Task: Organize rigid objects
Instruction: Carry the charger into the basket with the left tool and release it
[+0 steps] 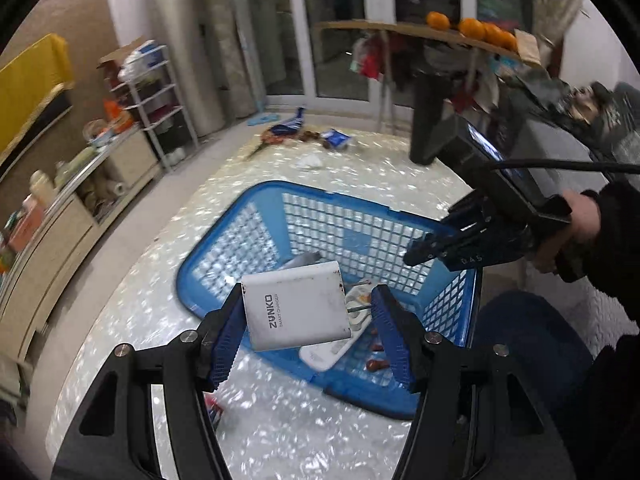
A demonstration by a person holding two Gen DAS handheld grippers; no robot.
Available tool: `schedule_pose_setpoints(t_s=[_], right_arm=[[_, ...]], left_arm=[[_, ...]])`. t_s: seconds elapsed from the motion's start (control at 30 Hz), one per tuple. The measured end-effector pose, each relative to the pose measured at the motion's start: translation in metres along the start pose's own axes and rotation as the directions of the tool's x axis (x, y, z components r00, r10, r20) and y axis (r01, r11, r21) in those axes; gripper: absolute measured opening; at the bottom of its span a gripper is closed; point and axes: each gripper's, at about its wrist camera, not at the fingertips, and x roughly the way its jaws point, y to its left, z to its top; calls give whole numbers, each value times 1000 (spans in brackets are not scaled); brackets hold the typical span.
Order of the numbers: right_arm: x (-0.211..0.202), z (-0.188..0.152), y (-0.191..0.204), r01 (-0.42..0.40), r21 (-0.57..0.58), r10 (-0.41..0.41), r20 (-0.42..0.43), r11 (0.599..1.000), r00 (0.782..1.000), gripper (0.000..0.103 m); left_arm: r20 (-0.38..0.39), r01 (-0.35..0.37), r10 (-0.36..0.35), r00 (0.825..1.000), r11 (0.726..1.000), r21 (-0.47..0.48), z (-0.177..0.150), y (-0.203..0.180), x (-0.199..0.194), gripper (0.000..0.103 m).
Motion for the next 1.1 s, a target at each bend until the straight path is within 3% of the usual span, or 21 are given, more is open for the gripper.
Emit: schedule_pose_setpoints(t_s=[0.1,0.37,0.63,0.8,1.0,1.1], right_arm=[[0,-1,-1,-7,5,7,6,1000,1000,10],[0,-1,-3,-27,16,27,13,1000,1000,10],[0,-2,-5,-43,21,42,24,999,999,10],[-1,-4,-7,-53,26,52,33,998,998,10],[-1,-4,-8,-66,28,65,40,997,997,10],[-2,-5,-8,-68,30,67,41,997,997,10]], left_arm=[[-17,29,-29,999,999,35,5,-5,22,66],[-155,83,-63,986,989,126,5,-18,81,66],[-238,107,-79,968,988,108,8,-13,120,66],[-314,106,-66,947,988,113,5,-8,142,66],[-379,146,-85,921,980,136,6,-16,156,66],[-382,156,-93,919,978,137,8,-18,157,66]])
